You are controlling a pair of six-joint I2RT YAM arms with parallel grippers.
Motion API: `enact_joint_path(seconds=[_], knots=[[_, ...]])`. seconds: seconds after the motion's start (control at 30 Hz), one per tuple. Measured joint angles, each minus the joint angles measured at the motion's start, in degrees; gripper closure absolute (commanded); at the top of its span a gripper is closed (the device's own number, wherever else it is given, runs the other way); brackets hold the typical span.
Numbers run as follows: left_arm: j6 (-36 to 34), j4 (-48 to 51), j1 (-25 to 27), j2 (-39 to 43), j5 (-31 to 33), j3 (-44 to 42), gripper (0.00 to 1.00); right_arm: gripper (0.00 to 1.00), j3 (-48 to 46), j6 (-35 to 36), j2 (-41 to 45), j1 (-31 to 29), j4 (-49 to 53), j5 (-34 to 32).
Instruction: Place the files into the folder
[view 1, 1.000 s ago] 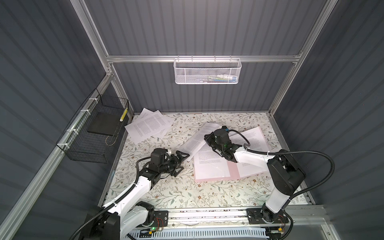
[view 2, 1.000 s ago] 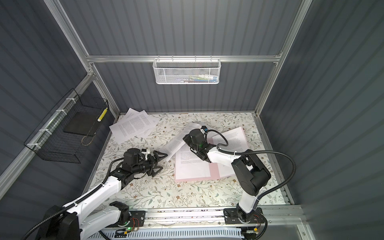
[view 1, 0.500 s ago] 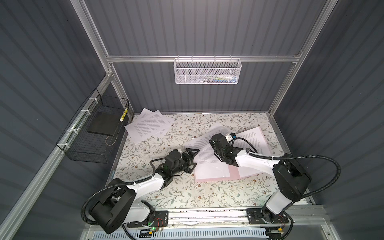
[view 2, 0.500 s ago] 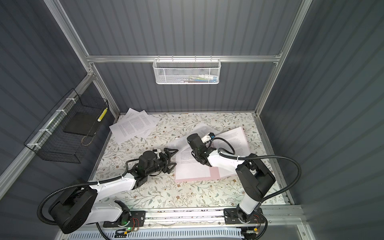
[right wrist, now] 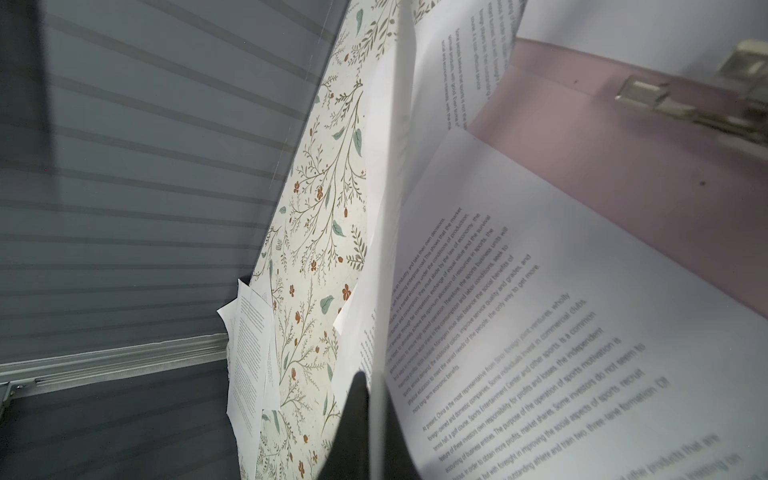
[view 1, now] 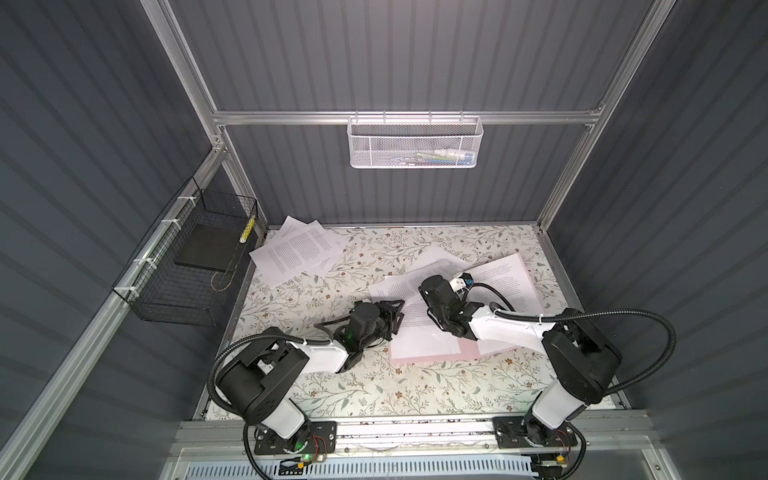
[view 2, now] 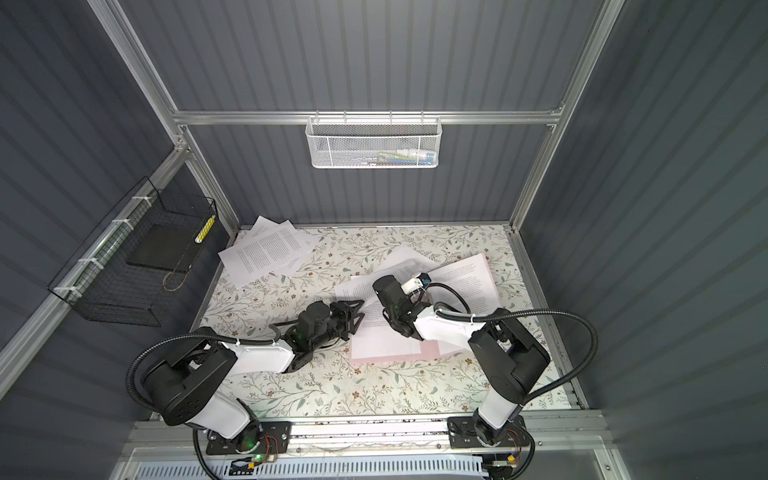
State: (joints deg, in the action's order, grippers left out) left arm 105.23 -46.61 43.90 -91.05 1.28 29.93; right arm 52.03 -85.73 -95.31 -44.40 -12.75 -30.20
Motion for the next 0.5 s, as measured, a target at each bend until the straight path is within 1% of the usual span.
enact_joint_path(seconds=[0.07,0.3,0.5], knots=[[0.52,-1.03,0.44,-1.16,0.79,0.74,0.66,1.00,-0.39,-0.28,0.00,-0.17,-0.09,-0.33],[1.60,-2.75,1.18,-2.51,3.37,2.54,0.69,1.00,-1.90,-1.75,0.00,-0.87,-1.70,-1.29],[2.40,-3.41,1.18,-5.57,4.15,4.31,0.81,1.00,-2.58,-2.73,0.00,-1.42,-3.58,-1.55]])
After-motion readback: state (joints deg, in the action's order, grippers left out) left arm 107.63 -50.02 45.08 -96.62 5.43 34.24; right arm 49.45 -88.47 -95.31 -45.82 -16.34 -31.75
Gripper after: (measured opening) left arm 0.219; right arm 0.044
